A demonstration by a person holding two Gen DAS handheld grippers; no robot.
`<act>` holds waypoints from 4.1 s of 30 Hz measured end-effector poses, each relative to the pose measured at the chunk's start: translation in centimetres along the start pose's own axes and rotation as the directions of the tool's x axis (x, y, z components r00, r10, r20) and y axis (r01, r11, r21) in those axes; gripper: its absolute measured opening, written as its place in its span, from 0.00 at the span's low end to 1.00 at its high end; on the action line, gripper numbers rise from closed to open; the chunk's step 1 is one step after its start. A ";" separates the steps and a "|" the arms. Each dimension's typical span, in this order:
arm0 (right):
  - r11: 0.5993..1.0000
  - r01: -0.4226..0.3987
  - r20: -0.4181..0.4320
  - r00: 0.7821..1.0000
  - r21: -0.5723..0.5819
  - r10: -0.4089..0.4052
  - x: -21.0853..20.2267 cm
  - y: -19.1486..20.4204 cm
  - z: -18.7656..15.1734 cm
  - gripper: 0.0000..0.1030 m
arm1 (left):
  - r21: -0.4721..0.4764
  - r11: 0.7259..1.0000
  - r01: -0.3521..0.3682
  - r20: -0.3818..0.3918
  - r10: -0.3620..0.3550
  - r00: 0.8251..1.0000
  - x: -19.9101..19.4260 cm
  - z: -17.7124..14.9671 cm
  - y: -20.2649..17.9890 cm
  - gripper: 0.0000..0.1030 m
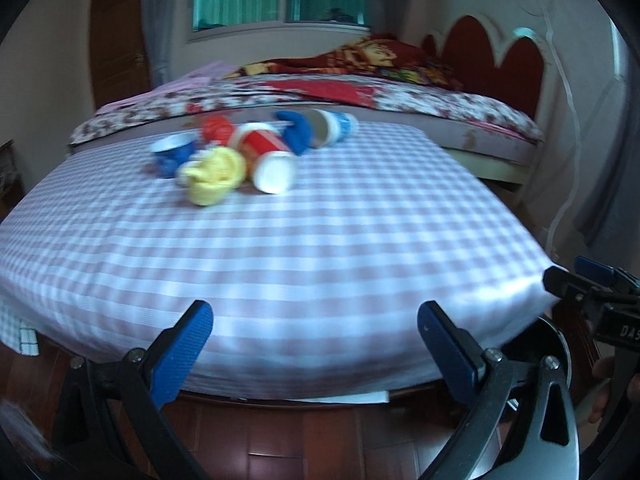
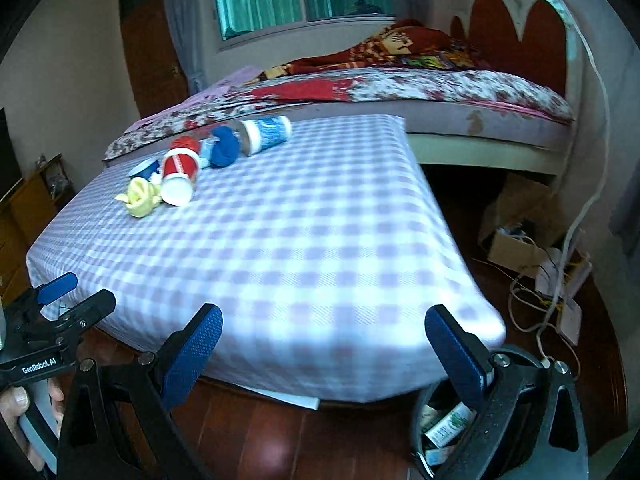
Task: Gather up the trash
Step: 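Move both tools back toward the remaining items on the table, then grasp the yellow cloth with left tool while right tool grasps red paper cup, then carry cloth and red cup over the black bin and open both tools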
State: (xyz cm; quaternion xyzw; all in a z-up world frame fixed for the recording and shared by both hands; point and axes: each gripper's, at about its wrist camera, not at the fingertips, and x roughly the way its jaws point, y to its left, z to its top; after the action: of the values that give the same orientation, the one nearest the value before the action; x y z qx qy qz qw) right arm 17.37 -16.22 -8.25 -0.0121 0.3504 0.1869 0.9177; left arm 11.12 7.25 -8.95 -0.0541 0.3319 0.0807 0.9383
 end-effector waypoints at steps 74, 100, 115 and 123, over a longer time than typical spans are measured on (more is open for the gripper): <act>0.987 -0.106 -0.011 0.994 -0.123 0.105 6.5 6.0 8.6 0.53 | -0.016 0.998 0.069 0.053 -0.068 0.996 3.9 7.1 3.7 0.49; 0.999 0.049 0.083 0.995 0.012 -0.050 -4.2 -4.0 2.4 0.53 | 0.150 0.962 0.228 0.058 -0.239 0.969 -1.3 3.9 -8.4 0.49; 0.980 0.153 0.073 0.984 0.129 -0.164 -8.3 -11.5 -1.6 0.53 | 0.254 0.903 0.348 0.012 -0.362 0.932 -2.4 2.2 -16.7 0.49; 0.961 0.210 0.034 0.975 0.178 -0.219 -9.5 -15.1 -4.4 0.53 | 0.304 0.855 0.421 -0.038 -0.430 0.902 -2.7 0.4 -21.1 0.49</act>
State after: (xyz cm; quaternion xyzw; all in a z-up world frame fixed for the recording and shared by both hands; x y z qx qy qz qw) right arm 13.34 -34.17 -7.07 0.0348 0.3372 0.0553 0.9392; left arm 13.24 -13.70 -5.88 0.0206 0.3055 -0.1800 0.9348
